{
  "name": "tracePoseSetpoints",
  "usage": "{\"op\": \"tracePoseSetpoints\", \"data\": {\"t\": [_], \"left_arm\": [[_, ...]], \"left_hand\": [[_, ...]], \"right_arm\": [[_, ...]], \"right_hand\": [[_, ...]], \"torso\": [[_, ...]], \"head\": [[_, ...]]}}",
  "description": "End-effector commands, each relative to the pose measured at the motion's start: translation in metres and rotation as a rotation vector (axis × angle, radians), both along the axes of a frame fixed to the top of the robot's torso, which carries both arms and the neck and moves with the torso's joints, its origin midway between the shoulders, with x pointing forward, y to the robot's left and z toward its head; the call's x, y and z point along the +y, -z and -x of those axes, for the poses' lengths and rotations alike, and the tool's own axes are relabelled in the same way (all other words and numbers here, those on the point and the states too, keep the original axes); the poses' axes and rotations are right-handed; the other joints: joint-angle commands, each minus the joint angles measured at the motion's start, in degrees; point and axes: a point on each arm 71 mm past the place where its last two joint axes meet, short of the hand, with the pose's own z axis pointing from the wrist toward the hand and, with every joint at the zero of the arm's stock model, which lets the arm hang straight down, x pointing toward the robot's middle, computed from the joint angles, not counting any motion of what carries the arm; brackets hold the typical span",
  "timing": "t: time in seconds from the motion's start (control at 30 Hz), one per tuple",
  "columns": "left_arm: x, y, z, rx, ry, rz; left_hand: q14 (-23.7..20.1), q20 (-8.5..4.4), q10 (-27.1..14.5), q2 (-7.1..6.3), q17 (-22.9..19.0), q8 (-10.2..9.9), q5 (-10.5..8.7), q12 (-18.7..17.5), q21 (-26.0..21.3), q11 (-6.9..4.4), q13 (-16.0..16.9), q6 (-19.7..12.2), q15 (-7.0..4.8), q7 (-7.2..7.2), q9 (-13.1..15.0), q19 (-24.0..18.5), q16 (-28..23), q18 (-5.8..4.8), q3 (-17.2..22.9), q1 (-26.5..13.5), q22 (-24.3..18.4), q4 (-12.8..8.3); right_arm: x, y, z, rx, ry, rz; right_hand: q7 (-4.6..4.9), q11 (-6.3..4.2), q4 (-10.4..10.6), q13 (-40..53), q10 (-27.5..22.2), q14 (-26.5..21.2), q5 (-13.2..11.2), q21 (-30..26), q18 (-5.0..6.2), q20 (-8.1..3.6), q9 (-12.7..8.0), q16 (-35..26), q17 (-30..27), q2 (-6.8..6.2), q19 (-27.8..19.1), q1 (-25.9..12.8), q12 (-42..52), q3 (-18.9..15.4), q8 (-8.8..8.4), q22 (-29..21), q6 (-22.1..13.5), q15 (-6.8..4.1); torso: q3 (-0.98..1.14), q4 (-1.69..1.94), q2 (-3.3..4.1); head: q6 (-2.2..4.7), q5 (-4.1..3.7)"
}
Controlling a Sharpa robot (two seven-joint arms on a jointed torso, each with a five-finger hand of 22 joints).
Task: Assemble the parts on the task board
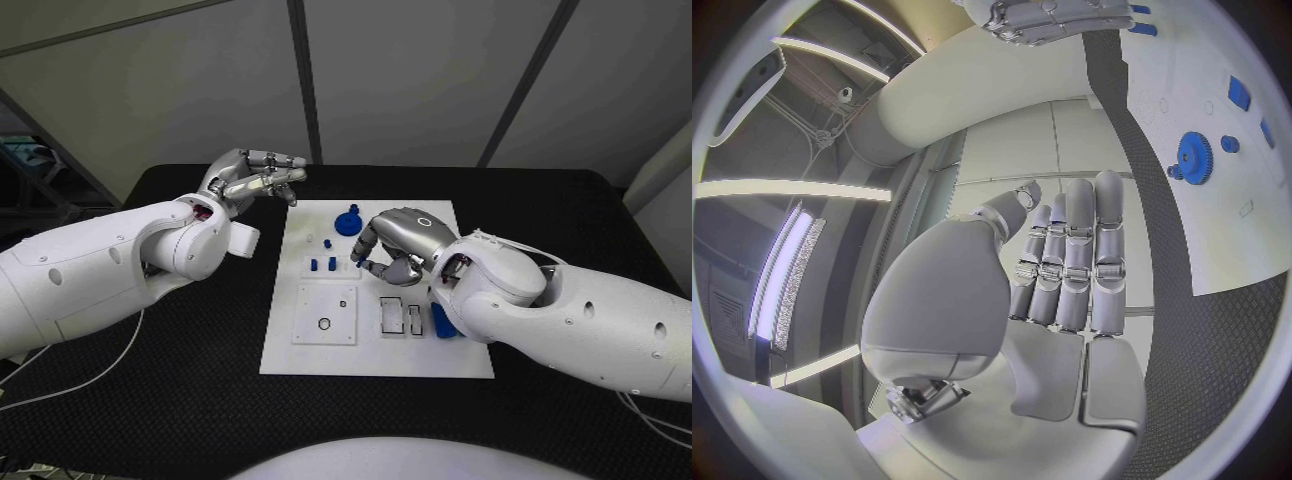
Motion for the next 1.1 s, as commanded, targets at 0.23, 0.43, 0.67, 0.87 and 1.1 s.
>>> {"op": "tracePoseSetpoints", "data": {"t": [0.23, 0.43, 0.67, 0.87, 1.1], "left_arm": [[-0.007, -0.001, -0.001, 0.001, 0.013, 0.020], [-0.009, -0.001, -0.002, 0.001, 0.016, 0.022], [-0.010, 0.000, -0.002, 0.003, 0.019, 0.022], [-0.010, 0.000, -0.002, 0.005, 0.020, 0.022], [-0.011, 0.000, -0.002, 0.007, 0.022, 0.022]], "left_hand": [[-0.39, 0.06, -0.40, 0.11, -0.07, -0.25, -0.02, -0.39, -0.09, 0.08, -0.06, 0.15, -0.16, 0.37, -0.07, -0.37, -0.29, -0.62, 0.32, 0.17, 0.07, -0.05], [-0.39, 0.06, -0.40, 0.11, -0.07, -0.25, -0.02, -0.39, -0.09, 0.08, -0.06, 0.15, -0.16, 0.37, -0.07, -0.37, -0.29, -0.62, 0.32, 0.17, 0.07, -0.05], [-0.42, 0.07, -0.40, 0.06, -0.10, -0.24, -0.04, -0.37, -0.09, 0.09, -0.05, 0.18, -0.14, 0.38, -0.06, -0.40, -0.32, -0.63, 0.33, 0.13, 0.09, -0.07], [-0.42, 0.07, -0.40, 0.06, -0.10, -0.24, -0.04, -0.37, -0.09, 0.09, -0.05, 0.18, -0.14, 0.38, -0.06, -0.40, -0.32, -0.63, 0.33, 0.13, 0.09, -0.07], [-0.42, 0.07, -0.40, 0.06, -0.10, -0.24, -0.04, -0.37, -0.09, 0.09, -0.05, 0.18, -0.14, 0.38, -0.06, -0.40, -0.32, -0.63, 0.33, 0.13, 0.09, -0.07]], "right_arm": [[0.015, 0.025, 0.009, 0.068, -0.041, -0.009], [0.018, 0.034, 0.008, 0.085, -0.041, 0.000], [0.022, 0.039, 0.009, 0.098, -0.046, 0.008], [0.024, 0.042, 0.011, 0.106, -0.053, 0.016], [0.027, 0.044, 0.012, 0.116, -0.062, 0.033]], "right_hand": [[0.07, -1.69, -0.34, 0.10, 1.88, 2.55, 0.10, 0.24, -0.54, 0.03, -0.08, 0.30, -0.08, -0.05, 0.08, -0.67, -0.45, 0.04, -0.43, -0.02, 0.23, -0.15], [0.09, -1.68, -0.37, 0.10, 1.86, 2.55, 0.09, 0.24, -0.54, 0.04, -0.09, 0.31, -0.08, -0.05, 0.07, -0.72, -0.49, 0.04, -0.46, -0.01, 0.21, -0.14], [0.15, -1.62, -0.54, 0.11, 1.78, 2.55, -0.07, 0.21, -0.52, 0.10, -0.12, 0.34, -0.10, -0.01, 0.00, -0.94, -0.72, 0.06, -0.59, -0.08, 0.10, -0.08], [0.16, -1.61, -0.57, 0.11, 1.78, 2.55, -0.12, 0.22, -0.52, 0.11, -0.12, 0.35, -0.11, 0.01, 0.00, -0.98, -0.75, 0.06, -0.61, -0.06, 0.10, -0.07], [0.17, -1.60, -0.60, 0.12, 1.78, 2.55, -0.16, 0.21, -0.52, 0.12, -0.13, 0.36, -0.10, 0.00, -0.01, -1.02, -0.78, 0.05, -0.62, -0.07, 0.09, -0.06]], "torso": [[-0.02, -0.05, -0.01], [0.05, -0.08, 0.10], [0.03, -0.04, 0.09], [0.01, -0.05, 0.04], [0.04, -0.05, 0.05]], "head": [[-1.09, 2.33], [-1.45, 2.92], [-2.09, 3.43], [-2.40, 3.68], [-2.61, 3.88]]}}
